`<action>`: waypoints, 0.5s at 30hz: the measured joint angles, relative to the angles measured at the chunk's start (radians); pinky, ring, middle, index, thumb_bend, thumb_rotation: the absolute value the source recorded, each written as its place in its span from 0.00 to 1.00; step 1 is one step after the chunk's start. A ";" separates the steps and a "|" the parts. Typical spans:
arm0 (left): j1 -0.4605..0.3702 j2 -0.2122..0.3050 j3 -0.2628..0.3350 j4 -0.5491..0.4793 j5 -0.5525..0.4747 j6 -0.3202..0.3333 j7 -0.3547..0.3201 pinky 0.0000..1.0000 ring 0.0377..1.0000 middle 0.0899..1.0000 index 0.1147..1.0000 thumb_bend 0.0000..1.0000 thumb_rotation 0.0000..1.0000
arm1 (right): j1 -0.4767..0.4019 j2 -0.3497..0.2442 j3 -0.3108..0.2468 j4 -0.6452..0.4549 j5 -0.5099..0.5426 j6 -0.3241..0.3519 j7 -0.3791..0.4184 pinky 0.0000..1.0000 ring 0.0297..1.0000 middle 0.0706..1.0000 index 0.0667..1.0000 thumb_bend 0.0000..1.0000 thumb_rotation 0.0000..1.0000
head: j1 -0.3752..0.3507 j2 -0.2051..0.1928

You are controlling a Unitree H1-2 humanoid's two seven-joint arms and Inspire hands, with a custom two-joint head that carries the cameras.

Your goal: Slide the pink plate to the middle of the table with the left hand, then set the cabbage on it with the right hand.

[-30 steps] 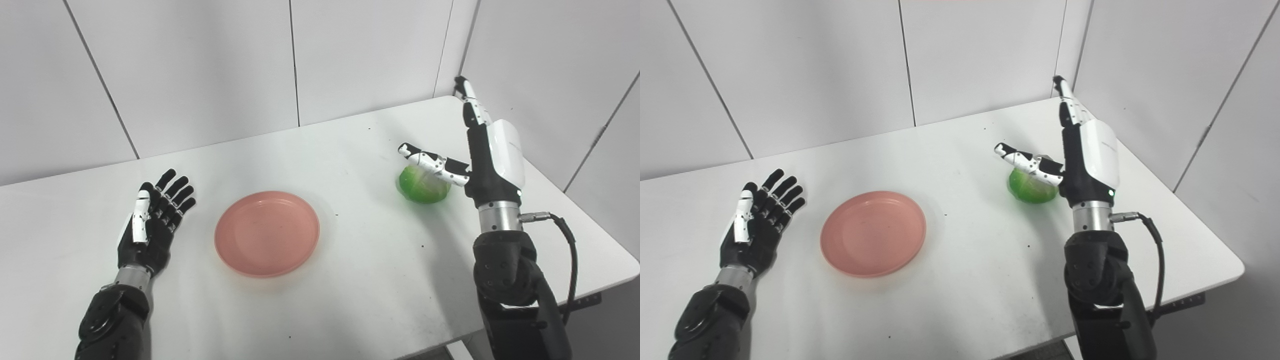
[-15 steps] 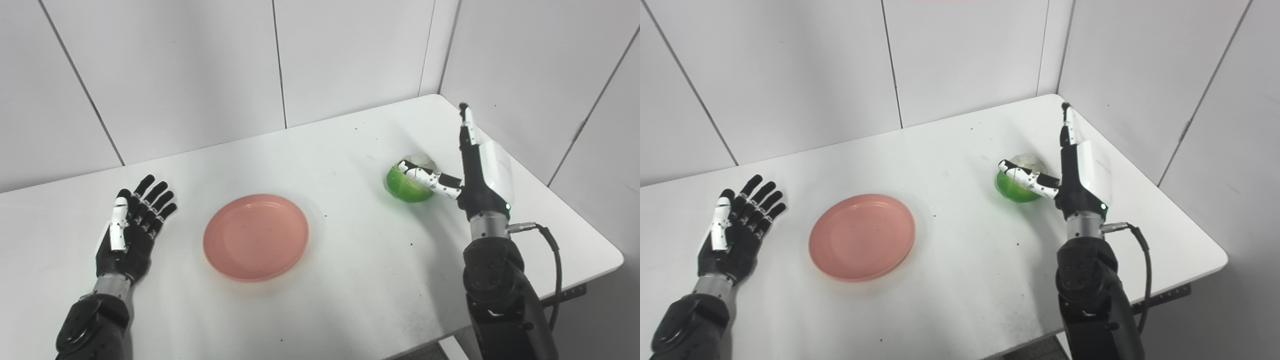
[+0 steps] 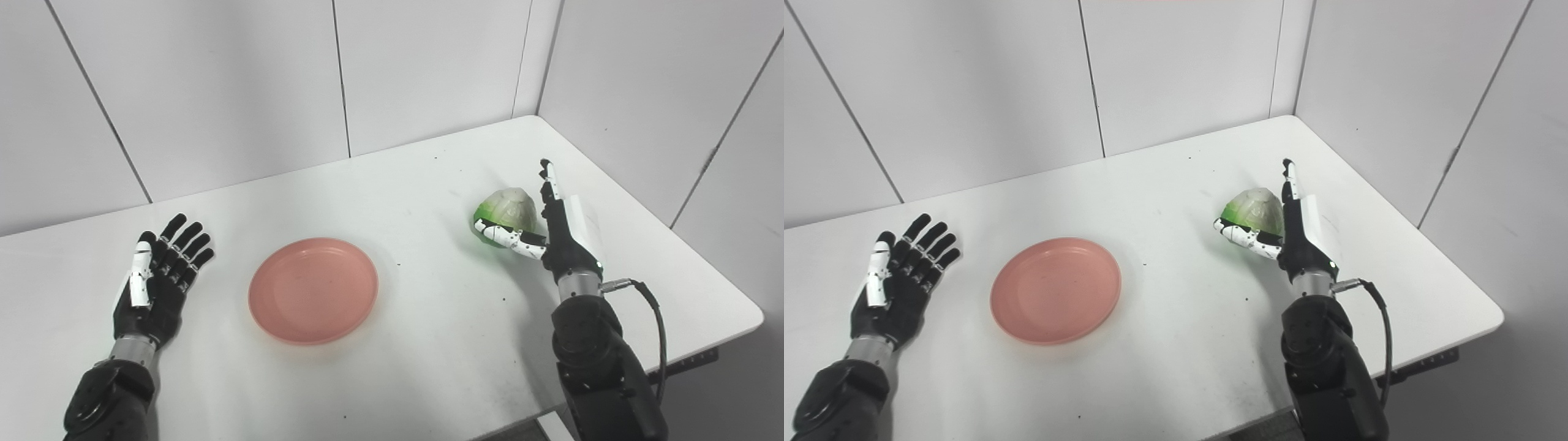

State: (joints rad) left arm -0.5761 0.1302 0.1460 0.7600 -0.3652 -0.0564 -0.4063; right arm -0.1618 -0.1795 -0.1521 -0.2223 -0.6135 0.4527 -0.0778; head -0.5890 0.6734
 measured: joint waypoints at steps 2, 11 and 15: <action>0.000 0.001 0.001 0.000 -0.002 0.000 -0.003 0.87 0.87 0.86 0.85 0.52 1.00 | -0.005 -0.004 0.002 0.008 -0.003 0.011 0.000 0.73 0.88 0.95 1.00 1.00 0.56 | -0.002 0.002; 0.000 0.019 0.001 0.007 -0.005 0.000 -0.026 0.88 0.87 0.86 0.85 0.53 1.00 | -0.019 -0.002 -0.008 0.033 -0.017 0.017 0.010 0.77 0.92 0.99 1.00 1.00 0.54 | -0.012 0.011; 0.001 0.025 0.003 0.007 -0.009 0.000 -0.027 0.88 0.88 0.86 0.85 0.53 1.00 | -0.029 0.006 -0.036 0.037 -0.059 0.018 0.047 0.77 0.92 0.99 1.00 1.00 0.52 | -0.020 0.014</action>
State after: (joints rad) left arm -0.5753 0.1556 0.1491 0.7675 -0.3738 -0.0564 -0.4338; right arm -0.1910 -0.1733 -0.1879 -0.1858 -0.6722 0.4708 -0.0308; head -0.6090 0.6872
